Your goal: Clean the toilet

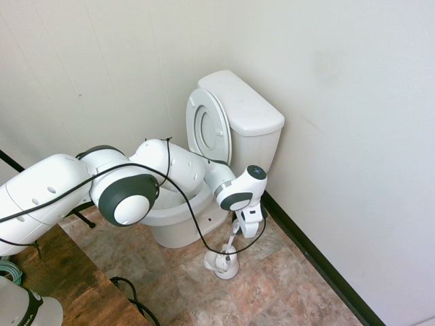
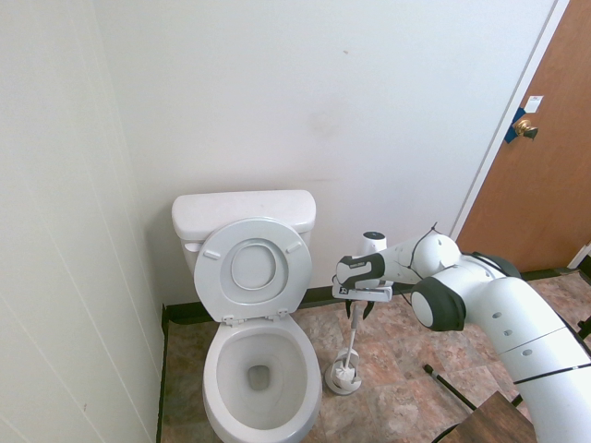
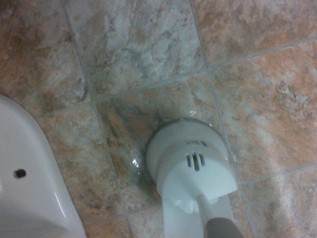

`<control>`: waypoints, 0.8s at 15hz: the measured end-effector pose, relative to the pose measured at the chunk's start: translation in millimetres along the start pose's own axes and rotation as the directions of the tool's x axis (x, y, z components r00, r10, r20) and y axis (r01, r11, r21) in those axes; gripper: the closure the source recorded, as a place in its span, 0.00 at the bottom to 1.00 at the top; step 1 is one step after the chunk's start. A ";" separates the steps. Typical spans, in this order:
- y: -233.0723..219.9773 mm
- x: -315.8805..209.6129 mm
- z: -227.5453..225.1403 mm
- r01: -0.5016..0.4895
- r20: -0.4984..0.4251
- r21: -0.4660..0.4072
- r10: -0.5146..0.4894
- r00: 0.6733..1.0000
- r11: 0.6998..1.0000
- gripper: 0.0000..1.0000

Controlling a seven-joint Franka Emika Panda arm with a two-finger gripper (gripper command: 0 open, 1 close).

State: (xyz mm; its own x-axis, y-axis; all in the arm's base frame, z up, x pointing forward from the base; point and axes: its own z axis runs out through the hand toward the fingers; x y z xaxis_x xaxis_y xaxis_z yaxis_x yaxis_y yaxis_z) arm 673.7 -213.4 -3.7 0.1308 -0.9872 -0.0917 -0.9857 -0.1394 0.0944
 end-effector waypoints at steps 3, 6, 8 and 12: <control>-0.8 -3.4 2.3 0.005 0.002 -0.003 -0.005 1.000 1.000 1.00; -4.5 -10.6 2.4 0.015 0.000 -0.003 -0.015 1.000 1.000 1.00; -4.5 -10.2 2.1 0.016 -0.006 -0.004 -0.016 1.000 1.000 1.00; 5.7 1.4 4.2 0.003 -0.035 0.026 -0.002 0.999 1.000 1.00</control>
State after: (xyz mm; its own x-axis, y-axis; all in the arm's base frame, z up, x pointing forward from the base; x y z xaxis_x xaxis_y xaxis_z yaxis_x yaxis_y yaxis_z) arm 667.8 -215.3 -7.4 0.1368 -0.9889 -0.0576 -0.9877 -0.1406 0.0686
